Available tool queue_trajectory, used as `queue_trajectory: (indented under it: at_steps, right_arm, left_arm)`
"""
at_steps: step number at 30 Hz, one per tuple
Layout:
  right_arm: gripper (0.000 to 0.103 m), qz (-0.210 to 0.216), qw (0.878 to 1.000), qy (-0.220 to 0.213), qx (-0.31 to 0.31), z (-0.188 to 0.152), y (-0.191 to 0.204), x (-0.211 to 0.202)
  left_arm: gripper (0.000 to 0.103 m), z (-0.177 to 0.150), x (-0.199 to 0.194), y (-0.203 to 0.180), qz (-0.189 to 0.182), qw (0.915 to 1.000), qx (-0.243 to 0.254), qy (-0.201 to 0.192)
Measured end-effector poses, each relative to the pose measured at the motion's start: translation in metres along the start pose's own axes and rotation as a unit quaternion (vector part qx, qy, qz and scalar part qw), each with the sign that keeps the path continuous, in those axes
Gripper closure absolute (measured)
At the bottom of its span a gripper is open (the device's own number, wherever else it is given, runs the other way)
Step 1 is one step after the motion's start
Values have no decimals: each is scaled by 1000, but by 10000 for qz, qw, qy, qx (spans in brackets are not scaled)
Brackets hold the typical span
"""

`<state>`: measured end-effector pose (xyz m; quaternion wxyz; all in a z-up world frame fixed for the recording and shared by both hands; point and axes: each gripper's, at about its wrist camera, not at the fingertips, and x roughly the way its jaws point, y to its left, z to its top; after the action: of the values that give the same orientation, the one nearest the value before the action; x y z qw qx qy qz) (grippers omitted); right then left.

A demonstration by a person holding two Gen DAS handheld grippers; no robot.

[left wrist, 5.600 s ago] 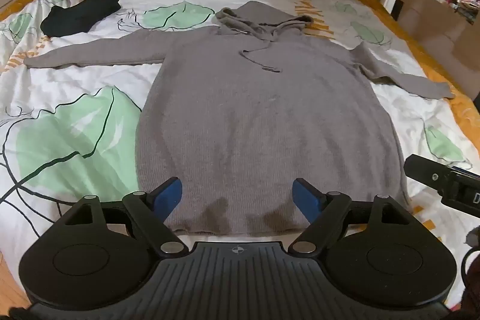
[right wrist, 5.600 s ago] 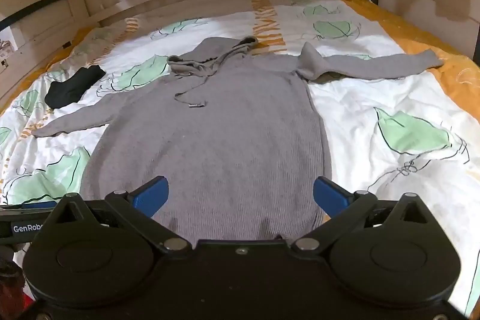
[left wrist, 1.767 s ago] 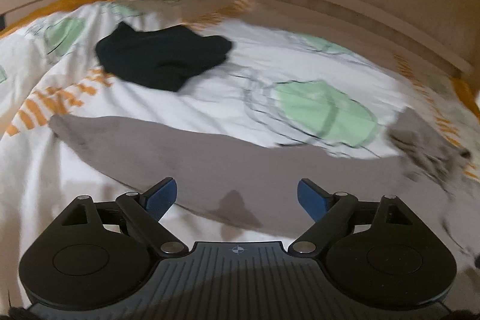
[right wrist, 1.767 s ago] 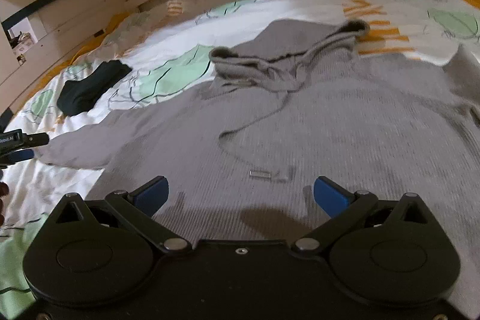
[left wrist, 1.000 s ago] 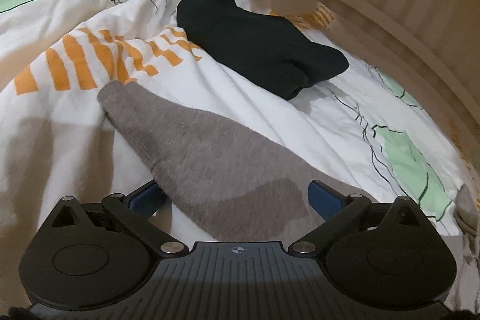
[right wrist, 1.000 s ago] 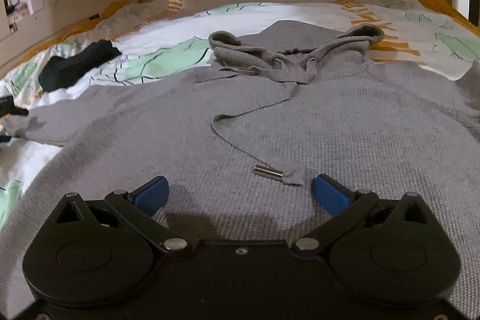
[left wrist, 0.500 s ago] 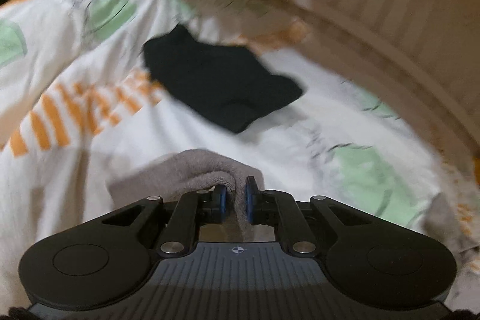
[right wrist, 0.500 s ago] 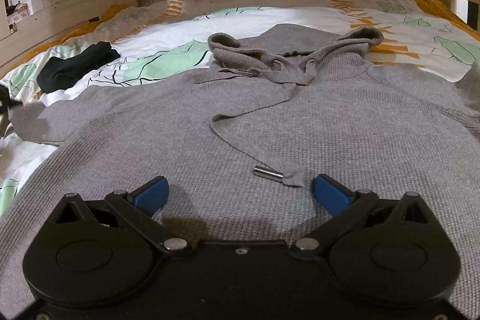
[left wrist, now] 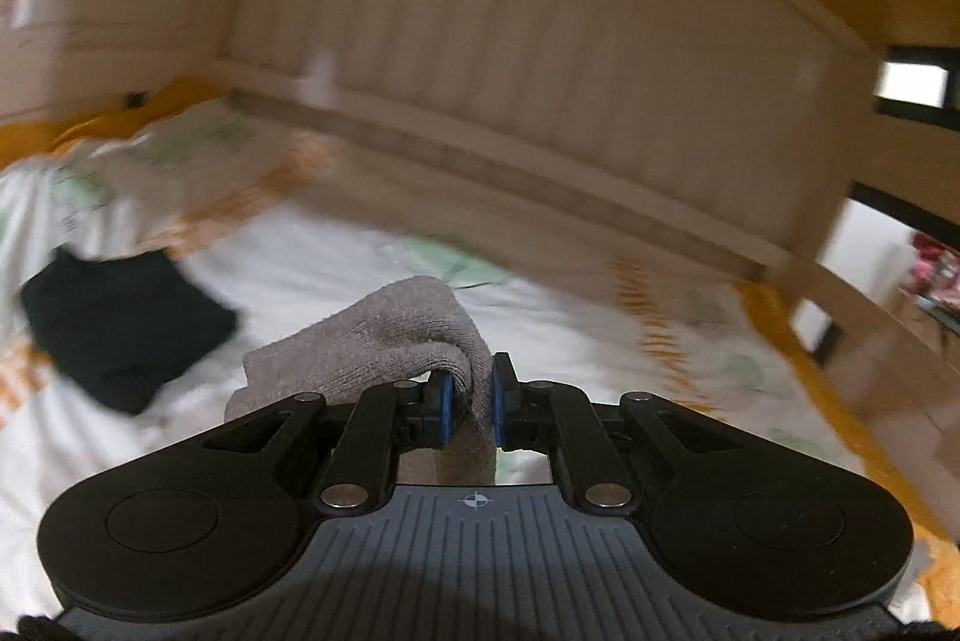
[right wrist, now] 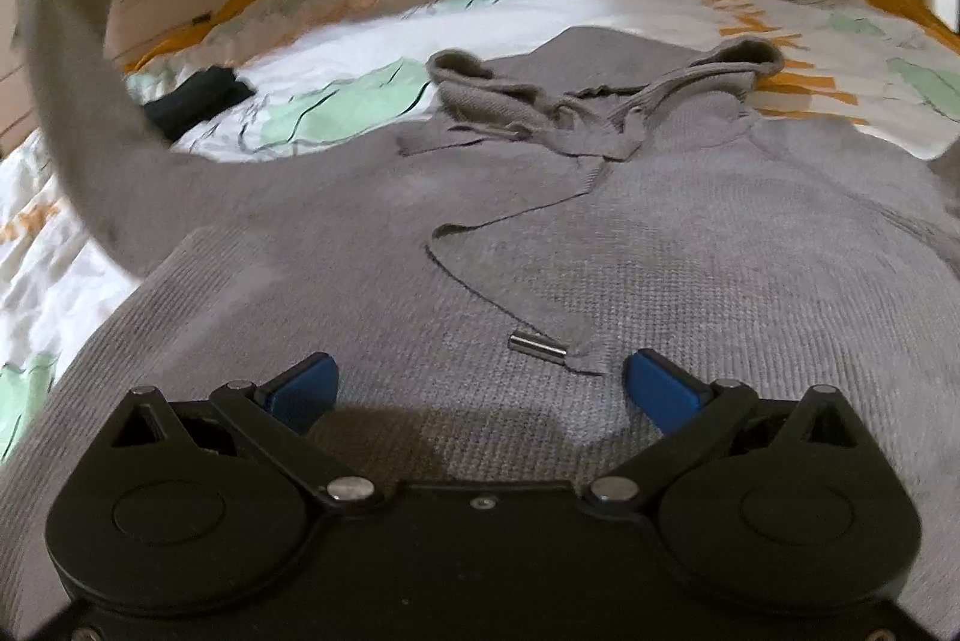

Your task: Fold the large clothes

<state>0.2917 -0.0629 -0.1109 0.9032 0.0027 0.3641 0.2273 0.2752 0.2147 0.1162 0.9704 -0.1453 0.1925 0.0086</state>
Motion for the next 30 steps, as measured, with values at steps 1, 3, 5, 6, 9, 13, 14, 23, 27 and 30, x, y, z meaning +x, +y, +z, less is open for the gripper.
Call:
queue_trajectory:
  at_steps: [1,3,5,6,9,13,14,23,27,30]
  right_arm:
    - [2,32,10000,49,-59,1,-1,-5]
    - [2,53,9999,-14,-113,-1,-3,-22]
    - [2,112,9998,-105,-87,-6,-11,-41]
    - [2,120,9998,-118,-52,-9,-16,-49]
    - [2,36,9998,-133,153,-21,-33,-71]
    - [2,-176,9987,-172,443,-31,-54,-88]
    - [2,-229,9982,-188,515,-33,-57,-90]
    - [2,-351,9968,-163,701,-43,-67,-93]
    - [1,-380,9970,-147,652,-47,-66,-91]
    - [1,-412,9974,-141,567,-51,-63,-91]
  left_arm:
    - [92,-1,4,-14,-108,9999,77,0]
    - [91,-6,15,-44,-345,9992,220,50]
    - [91,-16,30,-74,-569,9978,311,151]
    - [91,-21,38,-83,-670,9970,330,210]
    - [91,-47,63,-117,-901,9943,416,402]
    - [91,-93,97,-150,-1057,9901,446,805]
    - [91,-105,107,-155,-1097,9888,404,932]
    - [38,-182,134,-182,-1144,9776,735,1609]
    - [25,-191,112,-177,-1154,9762,933,1582]
    - [23,-203,94,-167,-1049,9775,1150,1421]
